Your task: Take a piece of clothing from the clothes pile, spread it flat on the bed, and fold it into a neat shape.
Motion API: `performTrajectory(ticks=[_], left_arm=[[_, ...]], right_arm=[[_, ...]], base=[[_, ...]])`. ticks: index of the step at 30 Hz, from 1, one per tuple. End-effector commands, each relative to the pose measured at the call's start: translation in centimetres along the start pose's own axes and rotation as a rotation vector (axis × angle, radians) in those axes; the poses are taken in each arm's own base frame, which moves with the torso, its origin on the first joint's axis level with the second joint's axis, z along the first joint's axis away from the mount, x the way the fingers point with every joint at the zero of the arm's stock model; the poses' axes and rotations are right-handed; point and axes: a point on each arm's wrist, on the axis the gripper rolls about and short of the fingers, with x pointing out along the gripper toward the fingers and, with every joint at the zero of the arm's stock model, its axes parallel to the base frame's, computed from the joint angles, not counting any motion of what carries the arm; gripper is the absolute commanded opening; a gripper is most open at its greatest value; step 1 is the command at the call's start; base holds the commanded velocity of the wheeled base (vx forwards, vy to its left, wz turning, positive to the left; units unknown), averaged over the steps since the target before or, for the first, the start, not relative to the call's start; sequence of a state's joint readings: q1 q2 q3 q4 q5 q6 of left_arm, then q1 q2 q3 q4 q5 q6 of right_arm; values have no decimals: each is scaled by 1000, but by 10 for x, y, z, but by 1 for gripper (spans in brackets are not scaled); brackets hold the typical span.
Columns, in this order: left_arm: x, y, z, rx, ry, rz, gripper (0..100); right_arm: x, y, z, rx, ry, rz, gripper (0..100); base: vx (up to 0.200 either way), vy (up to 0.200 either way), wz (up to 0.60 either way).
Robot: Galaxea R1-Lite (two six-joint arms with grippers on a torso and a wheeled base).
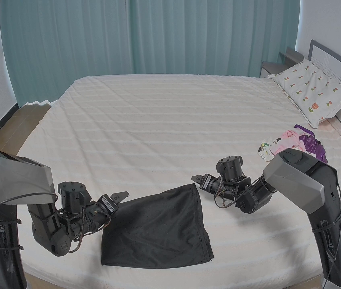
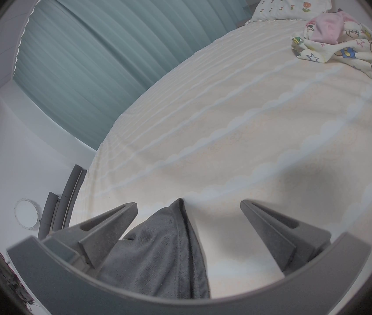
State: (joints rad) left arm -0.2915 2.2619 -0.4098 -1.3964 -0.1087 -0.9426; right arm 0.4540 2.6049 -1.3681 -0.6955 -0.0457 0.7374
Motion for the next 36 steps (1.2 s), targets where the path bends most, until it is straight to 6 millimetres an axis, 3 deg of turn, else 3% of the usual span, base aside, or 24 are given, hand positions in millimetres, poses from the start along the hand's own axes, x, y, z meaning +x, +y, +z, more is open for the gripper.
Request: performTrajectory(ticks=[1,8,13,18,22,25,26,28,30,33,34,36], left_arm=[[10,20,-18,92,56,79,100],[23,38,-35,212,48,188,100],[27,34,-32,208,4,184,100],[6,-1,-1,113,-157,38,100],[-22,-26,26,109,-257,-37,100],[-36,-32,35,139,-287,-42,100],[-52,-34,37,175,-300,-36,100],[-61,-35,38,190,-309,-38,100],[-88,-42,40,213,-342,-57,100],[-119,-47,46,248,-415,-69,100],[-122,-47,46,254,-421,-68,100],[-146,-47,46,293,-487,-53,100]], right_arm=[[-13,-3,15,23,-24,-7,100],[-32,-12,33,54,-45,-33,100],[-55,-9,44,100,-61,-29,100],[-89,-11,54,112,-113,-5,100],[-128,-8,57,111,-134,7,100],[-150,-6,58,106,-154,22,100],[-172,-6,58,103,-173,37,100],[-186,-5,58,97,-185,48,100],[-227,-2,59,58,-225,75,100],[-277,0,58,12,-282,115,100],[-282,0,57,9,-286,118,100],[-323,-2,53,-20,-345,158,100]], base=[[0,0,0],[0,0,0],[0,0,0],[0,0,0],[0,0,0],[0,0,0],[0,0,0],[0,0,0],[0,0,0],[0,0,0],[0,0,0],[0,0,0]])
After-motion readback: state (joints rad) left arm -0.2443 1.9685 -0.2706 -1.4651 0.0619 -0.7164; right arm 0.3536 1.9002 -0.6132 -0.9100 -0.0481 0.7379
